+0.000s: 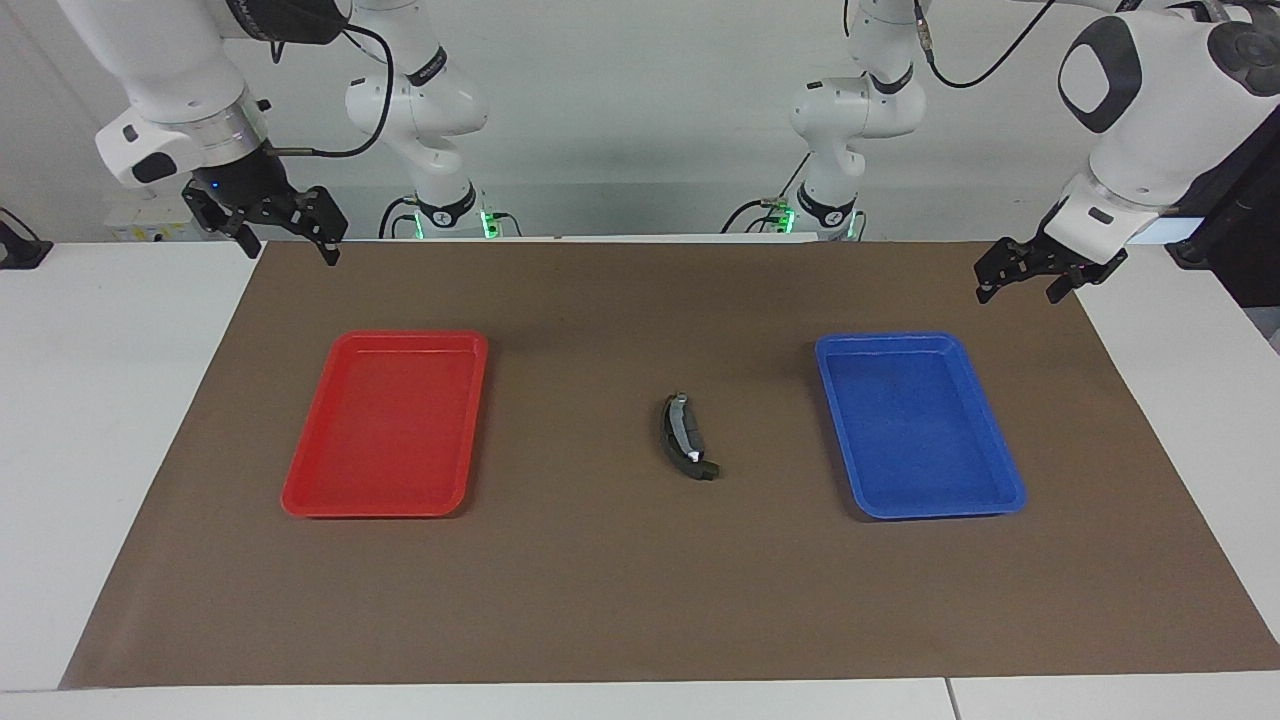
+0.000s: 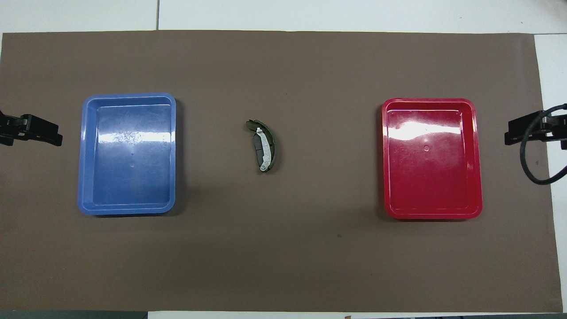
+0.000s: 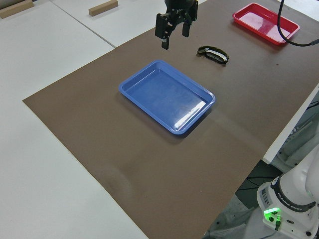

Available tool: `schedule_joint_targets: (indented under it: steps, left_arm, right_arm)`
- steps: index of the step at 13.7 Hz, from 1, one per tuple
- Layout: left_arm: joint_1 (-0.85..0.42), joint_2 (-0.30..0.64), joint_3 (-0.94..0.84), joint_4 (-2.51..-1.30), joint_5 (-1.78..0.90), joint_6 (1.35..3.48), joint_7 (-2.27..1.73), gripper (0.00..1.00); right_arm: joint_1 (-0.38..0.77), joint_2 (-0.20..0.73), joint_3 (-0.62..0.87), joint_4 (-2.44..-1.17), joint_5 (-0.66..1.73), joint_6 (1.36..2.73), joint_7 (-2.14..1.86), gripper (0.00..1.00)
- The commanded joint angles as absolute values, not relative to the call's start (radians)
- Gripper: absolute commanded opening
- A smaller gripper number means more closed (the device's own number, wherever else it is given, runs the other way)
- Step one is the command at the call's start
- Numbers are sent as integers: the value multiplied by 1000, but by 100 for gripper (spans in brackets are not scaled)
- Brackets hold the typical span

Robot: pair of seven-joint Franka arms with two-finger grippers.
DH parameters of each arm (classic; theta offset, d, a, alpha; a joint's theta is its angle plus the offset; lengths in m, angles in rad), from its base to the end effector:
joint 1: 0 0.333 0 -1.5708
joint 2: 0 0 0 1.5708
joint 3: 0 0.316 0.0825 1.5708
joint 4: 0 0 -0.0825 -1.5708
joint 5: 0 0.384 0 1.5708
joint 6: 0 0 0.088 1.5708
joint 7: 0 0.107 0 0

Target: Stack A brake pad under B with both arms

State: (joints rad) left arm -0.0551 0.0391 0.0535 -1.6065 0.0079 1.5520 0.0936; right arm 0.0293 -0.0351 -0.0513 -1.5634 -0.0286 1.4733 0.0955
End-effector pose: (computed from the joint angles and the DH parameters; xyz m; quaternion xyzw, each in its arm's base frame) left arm 0.5615 -0.0006 0.5844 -0.9978 0.0476 0.0469 0.0028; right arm 0.5333 -0.0156 0.6388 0.9978 -0.0596 -0.0270 0.0144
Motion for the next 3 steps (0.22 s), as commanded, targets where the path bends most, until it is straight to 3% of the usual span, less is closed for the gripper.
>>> schedule_joint_targets:
  steps: [1,3]
  left_arm:
    - [-49,29,51,-1617,21,1565,97,100]
    - [-49,29,51,-1617,21,1565,97,100]
  right_arm:
    - [25,-38,-52,-1563,-41,1463,72,100]
    - [25,-38,-52,-1563,-40,1463,80,100]
